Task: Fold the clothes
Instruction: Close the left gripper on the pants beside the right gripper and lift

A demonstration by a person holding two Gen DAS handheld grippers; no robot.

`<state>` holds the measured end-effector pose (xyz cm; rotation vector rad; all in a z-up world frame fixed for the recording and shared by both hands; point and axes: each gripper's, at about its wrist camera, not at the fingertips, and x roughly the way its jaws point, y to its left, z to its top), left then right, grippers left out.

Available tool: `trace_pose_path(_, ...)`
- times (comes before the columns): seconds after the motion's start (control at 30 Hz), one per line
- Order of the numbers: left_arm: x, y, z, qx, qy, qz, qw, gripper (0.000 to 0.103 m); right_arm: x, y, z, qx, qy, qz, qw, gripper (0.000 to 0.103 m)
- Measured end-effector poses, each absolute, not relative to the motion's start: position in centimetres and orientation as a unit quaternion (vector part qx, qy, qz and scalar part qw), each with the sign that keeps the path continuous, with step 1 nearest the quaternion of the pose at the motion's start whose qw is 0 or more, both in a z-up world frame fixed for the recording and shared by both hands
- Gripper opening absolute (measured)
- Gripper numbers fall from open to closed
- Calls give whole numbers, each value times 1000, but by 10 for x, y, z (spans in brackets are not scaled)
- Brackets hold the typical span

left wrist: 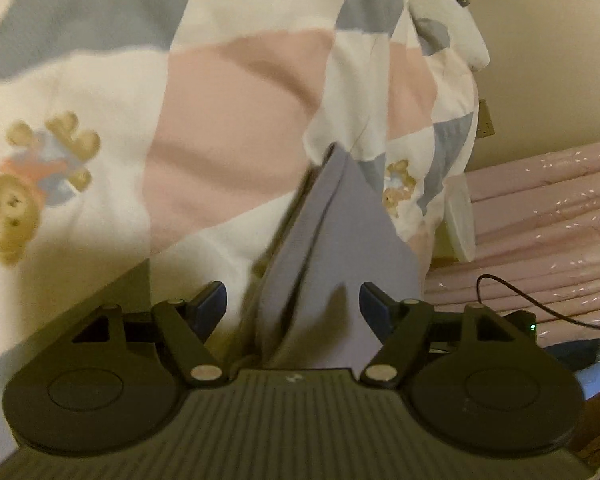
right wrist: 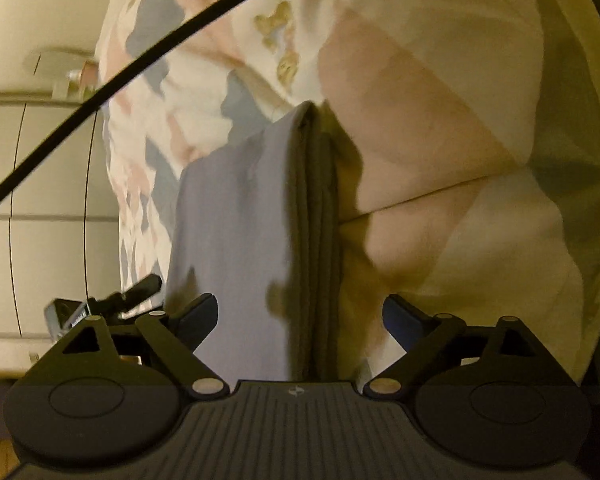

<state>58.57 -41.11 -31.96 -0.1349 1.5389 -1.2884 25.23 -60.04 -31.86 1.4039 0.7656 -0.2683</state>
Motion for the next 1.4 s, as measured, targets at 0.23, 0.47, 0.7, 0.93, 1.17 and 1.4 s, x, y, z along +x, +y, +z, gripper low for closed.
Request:
trace_pose_path(0.23, 569, -434, -336, -47, 651, -571, 498, 68, 267, -599, -333, 637, 329, -136, 683, 93)
trace_pose_path(0.47, 566, -446, -348, -33, 660, -578, 479, 61, 286, -603, -336, 646, 331, -147, 672, 78)
trace_pose_path(0.7, 559, -447, -347, -42, 664, -581, 468, 27, 317, -597, -343, 642, 353, -128, 669, 50)
trace_pose_path(0.93, 522, -406, -303, -93, 635, -565, 519, 23, 316, -600, -324, 622, 349, -66, 697, 28)
trace_pose_path(1.17, 434, -308, -243, -180, 609, -465, 617, 23, 312, -593, -293, 595, 372, 17, 712, 28)
trace_pose_path(1.4, 320, -184, -168, -290, 547, -337, 709, 23, 309, -558, -242, 551, 434, 137, 699, 28)
